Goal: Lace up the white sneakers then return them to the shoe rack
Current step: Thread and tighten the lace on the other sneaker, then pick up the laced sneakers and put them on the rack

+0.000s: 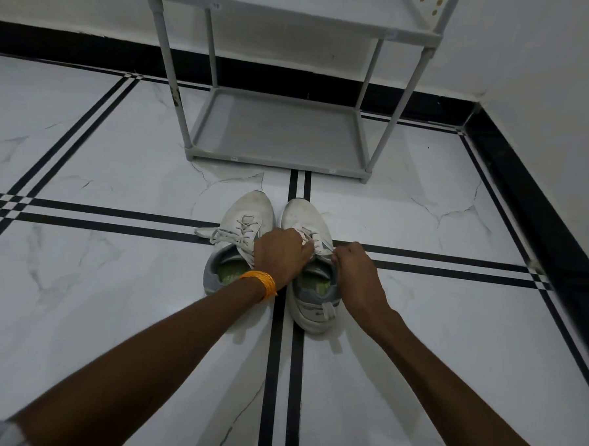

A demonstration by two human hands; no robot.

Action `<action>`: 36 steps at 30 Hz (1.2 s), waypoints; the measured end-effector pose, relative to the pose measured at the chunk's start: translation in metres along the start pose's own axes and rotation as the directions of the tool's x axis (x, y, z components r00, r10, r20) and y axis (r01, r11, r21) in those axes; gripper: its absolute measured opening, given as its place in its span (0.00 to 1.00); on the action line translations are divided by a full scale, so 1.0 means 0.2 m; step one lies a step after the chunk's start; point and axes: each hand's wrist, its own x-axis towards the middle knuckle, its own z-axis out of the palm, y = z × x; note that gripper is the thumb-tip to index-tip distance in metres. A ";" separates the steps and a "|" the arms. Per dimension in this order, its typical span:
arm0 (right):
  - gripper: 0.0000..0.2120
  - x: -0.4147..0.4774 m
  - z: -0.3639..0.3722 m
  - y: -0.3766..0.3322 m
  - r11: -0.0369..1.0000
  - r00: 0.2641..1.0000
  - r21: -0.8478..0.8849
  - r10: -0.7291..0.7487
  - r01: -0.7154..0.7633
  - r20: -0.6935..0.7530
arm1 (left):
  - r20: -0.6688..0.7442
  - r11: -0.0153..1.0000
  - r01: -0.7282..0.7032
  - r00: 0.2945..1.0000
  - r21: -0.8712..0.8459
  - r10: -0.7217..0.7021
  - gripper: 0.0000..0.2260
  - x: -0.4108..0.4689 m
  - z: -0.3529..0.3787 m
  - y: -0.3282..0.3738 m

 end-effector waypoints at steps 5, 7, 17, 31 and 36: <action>0.10 -0.03 -0.01 -0.02 0.968 0.996 -0.240 -0.069 0.079 0.049 | -0.003 0.998 -0.001 1.000 0.067 0.001 0.13 0.04 -0.03 -0.01; 0.10 -0.03 -0.02 -0.02 0.964 0.996 -0.256 -0.066 0.079 0.056 | 0.004 0.995 -0.009 1.000 0.095 0.009 0.13 0.04 -0.02 -0.01; 0.03 -0.01 -0.03 0.00 0.980 0.996 -0.197 -0.013 0.031 0.092 | 0.023 0.994 -0.050 0.999 0.101 0.048 0.10 0.03 -0.01 0.00; 0.12 0.06 -0.04 -0.03 0.918 0.912 0.277 0.168 -0.283 0.373 | 0.442 0.901 0.385 0.856 -0.200 -0.268 0.34 -0.18 -0.27 -0.63; 0.07 0.12 0.07 -0.10 0.975 0.982 0.192 0.082 -0.115 0.170 | 0.226 0.941 0.276 0.946 -0.197 -0.231 0.19 -0.13 -0.15 -0.60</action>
